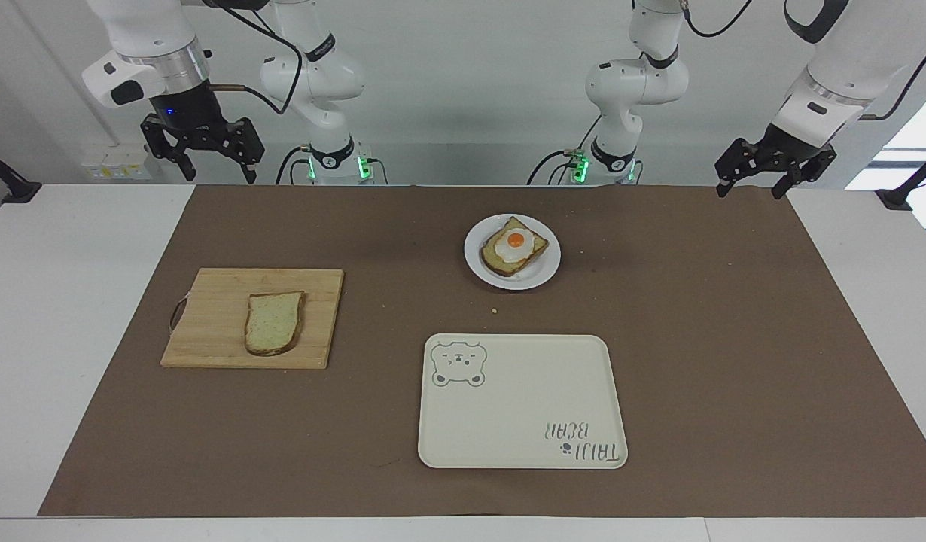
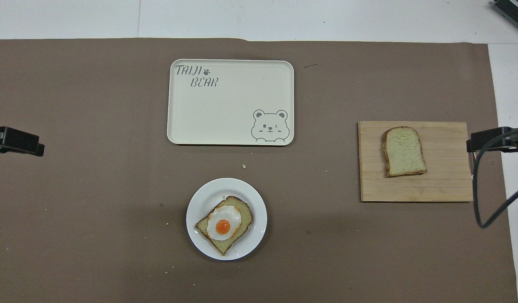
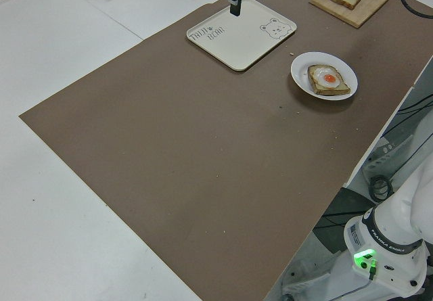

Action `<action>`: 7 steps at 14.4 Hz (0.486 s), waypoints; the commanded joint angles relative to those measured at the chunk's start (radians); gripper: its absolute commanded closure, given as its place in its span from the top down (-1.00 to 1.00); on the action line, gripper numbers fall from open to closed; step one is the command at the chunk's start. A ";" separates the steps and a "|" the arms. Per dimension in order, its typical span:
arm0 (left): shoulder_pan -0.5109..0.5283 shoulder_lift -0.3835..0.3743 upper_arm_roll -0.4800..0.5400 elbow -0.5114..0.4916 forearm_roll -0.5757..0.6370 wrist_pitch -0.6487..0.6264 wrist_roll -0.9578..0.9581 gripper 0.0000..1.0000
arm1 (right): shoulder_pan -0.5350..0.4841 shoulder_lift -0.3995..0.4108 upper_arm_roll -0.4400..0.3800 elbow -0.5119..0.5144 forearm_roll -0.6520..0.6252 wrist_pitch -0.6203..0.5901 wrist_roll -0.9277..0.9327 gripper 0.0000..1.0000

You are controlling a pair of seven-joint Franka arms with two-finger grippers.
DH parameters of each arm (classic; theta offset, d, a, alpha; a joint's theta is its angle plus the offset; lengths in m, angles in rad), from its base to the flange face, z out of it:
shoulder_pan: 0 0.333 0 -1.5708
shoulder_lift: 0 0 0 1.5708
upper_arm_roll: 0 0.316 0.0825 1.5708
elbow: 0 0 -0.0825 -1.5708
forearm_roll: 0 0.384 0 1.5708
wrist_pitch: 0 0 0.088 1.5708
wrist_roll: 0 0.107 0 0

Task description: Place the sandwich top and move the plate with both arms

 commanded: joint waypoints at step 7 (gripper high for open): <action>-0.003 -0.019 0.005 -0.017 0.008 -0.008 0.007 1.00 | -0.009 -0.008 0.001 -0.009 0.013 0.012 -0.026 1.00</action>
